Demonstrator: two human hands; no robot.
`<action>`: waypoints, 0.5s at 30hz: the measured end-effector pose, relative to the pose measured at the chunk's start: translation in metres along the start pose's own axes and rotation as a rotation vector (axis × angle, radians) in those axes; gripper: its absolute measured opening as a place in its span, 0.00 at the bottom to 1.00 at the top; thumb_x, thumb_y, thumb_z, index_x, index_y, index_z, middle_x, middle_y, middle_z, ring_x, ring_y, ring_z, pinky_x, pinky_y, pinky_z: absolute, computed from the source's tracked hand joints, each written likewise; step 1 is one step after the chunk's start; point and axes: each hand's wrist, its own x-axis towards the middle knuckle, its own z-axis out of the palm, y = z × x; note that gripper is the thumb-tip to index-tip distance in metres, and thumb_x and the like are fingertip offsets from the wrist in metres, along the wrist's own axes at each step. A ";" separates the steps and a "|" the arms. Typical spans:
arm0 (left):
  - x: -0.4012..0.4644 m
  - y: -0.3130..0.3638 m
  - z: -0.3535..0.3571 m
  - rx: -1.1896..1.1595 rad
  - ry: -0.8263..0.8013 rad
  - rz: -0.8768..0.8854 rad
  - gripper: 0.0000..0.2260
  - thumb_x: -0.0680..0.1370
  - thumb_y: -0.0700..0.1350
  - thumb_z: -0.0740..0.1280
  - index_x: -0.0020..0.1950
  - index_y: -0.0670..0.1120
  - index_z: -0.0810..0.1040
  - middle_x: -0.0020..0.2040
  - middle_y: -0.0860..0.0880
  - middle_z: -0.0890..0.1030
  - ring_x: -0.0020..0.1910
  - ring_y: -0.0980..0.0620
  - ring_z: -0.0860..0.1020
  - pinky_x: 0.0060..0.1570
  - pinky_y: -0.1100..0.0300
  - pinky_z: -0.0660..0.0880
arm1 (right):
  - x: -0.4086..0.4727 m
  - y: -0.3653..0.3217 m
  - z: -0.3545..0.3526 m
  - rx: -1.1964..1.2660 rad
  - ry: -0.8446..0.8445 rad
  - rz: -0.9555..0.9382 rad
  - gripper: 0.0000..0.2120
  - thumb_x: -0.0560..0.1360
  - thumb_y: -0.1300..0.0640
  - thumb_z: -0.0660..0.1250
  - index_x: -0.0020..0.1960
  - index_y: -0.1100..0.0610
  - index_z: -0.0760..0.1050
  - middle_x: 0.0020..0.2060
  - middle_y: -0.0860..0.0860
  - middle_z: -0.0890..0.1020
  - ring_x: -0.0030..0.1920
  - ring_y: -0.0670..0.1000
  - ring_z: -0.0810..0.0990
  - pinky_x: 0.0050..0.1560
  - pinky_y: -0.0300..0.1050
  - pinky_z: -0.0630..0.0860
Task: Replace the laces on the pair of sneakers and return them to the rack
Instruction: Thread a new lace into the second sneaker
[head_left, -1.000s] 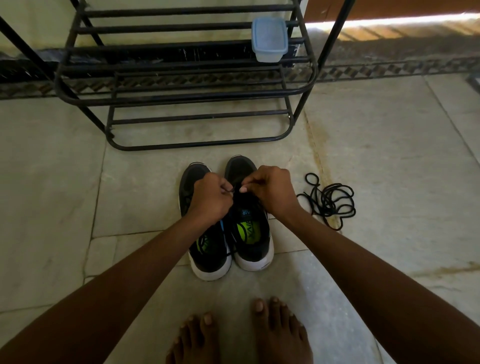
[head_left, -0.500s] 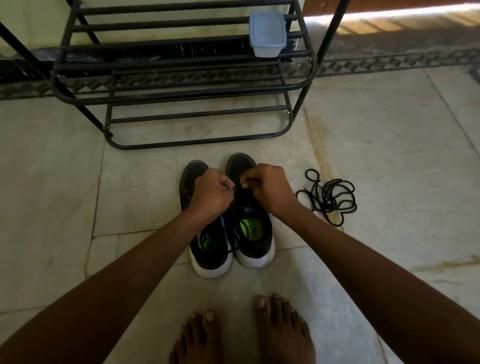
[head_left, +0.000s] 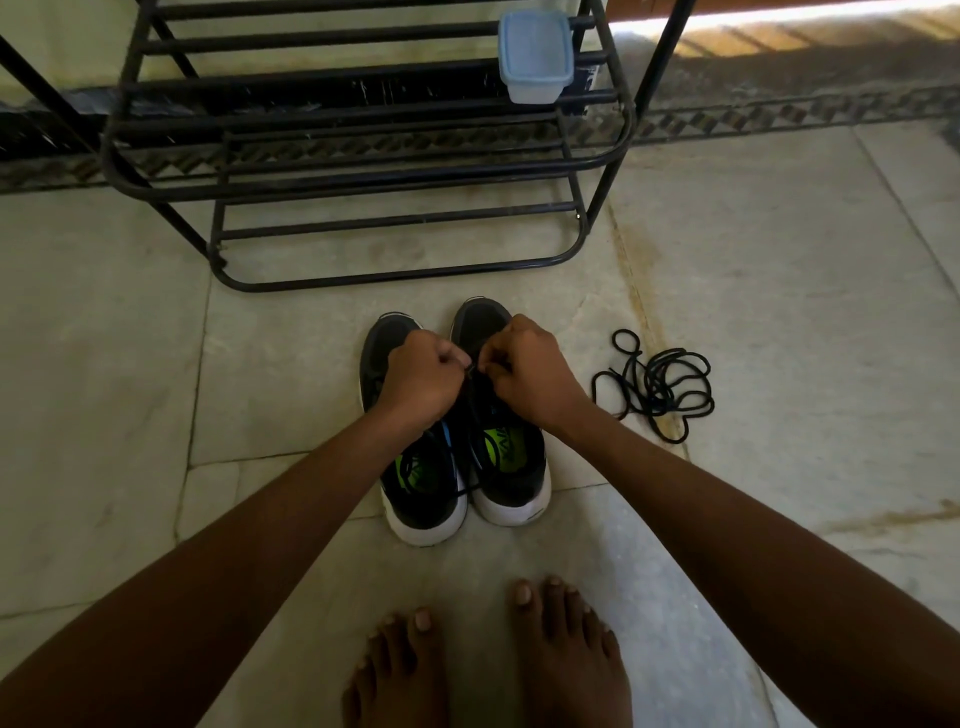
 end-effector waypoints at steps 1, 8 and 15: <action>0.001 -0.002 0.000 -0.028 -0.005 -0.006 0.10 0.81 0.38 0.67 0.44 0.49 0.85 0.46 0.47 0.86 0.48 0.48 0.84 0.56 0.49 0.82 | -0.001 0.000 0.001 -0.005 0.013 -0.002 0.04 0.75 0.64 0.69 0.45 0.58 0.83 0.47 0.53 0.74 0.47 0.50 0.74 0.50 0.41 0.71; -0.002 -0.004 0.003 -0.003 0.031 0.121 0.08 0.78 0.33 0.71 0.45 0.45 0.85 0.40 0.47 0.84 0.42 0.52 0.84 0.50 0.50 0.84 | -0.005 0.000 0.010 -0.025 0.135 0.024 0.06 0.74 0.58 0.70 0.46 0.52 0.85 0.41 0.54 0.80 0.42 0.56 0.79 0.45 0.54 0.77; -0.004 -0.001 0.002 0.028 0.065 0.149 0.11 0.77 0.33 0.68 0.40 0.46 0.83 0.37 0.49 0.83 0.39 0.52 0.83 0.48 0.49 0.84 | -0.010 0.000 0.000 0.070 0.134 0.021 0.06 0.74 0.55 0.73 0.50 0.51 0.86 0.45 0.52 0.84 0.45 0.54 0.82 0.49 0.58 0.79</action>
